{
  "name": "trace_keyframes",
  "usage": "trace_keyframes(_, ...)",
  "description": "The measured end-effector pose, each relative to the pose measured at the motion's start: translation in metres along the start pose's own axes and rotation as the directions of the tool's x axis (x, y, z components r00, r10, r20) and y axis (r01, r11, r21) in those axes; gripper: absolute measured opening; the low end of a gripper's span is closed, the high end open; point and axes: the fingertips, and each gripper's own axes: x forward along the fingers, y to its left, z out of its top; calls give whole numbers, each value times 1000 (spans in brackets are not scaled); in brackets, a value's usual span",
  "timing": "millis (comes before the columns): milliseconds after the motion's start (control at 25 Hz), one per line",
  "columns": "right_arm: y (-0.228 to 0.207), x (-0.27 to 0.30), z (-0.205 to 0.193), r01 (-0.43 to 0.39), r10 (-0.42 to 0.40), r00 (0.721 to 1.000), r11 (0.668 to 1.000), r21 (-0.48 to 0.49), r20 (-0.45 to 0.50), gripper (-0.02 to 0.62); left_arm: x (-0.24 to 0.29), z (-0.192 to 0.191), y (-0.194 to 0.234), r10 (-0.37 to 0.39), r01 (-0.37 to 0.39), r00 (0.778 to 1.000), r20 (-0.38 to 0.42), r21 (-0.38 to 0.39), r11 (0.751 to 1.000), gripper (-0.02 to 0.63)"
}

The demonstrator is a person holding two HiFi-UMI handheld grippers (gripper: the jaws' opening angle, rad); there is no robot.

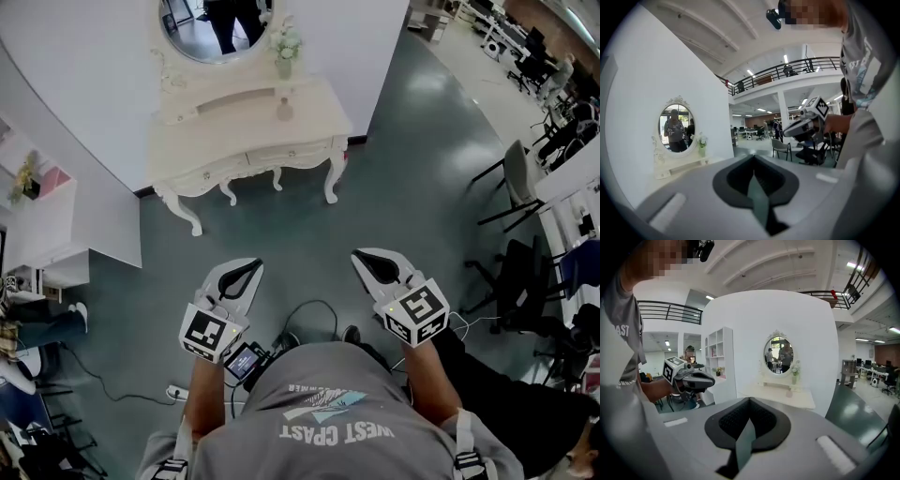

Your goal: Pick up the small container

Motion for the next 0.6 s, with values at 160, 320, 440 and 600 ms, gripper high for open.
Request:
trace_keyframes(160, 7, 21, 9, 14, -14, 1000, 1000, 19, 14, 2, -7, -5, 19, -15, 15, 1000, 3, -2, 1000, 3)
trace_keyframes(320, 9, 35, 16, 10, -10, 1000, 1000, 12, 8, 2, -8, -11, 31, -20, 20, 1000, -3, -4, 1000, 3)
trace_keyframes(440, 0, 46, 18, 0, 0, 1000, 1000, 7, -2, 2, -1, -12, 38, -12, 12, 1000, -6, -14, 1000, 3)
trace_keyframes(600, -23, 65, 21, -26, 26, 1000, 1000, 3, 1, 2, 15, -15, 51, 20, -21, 1000, -22, -32, 999, 3)
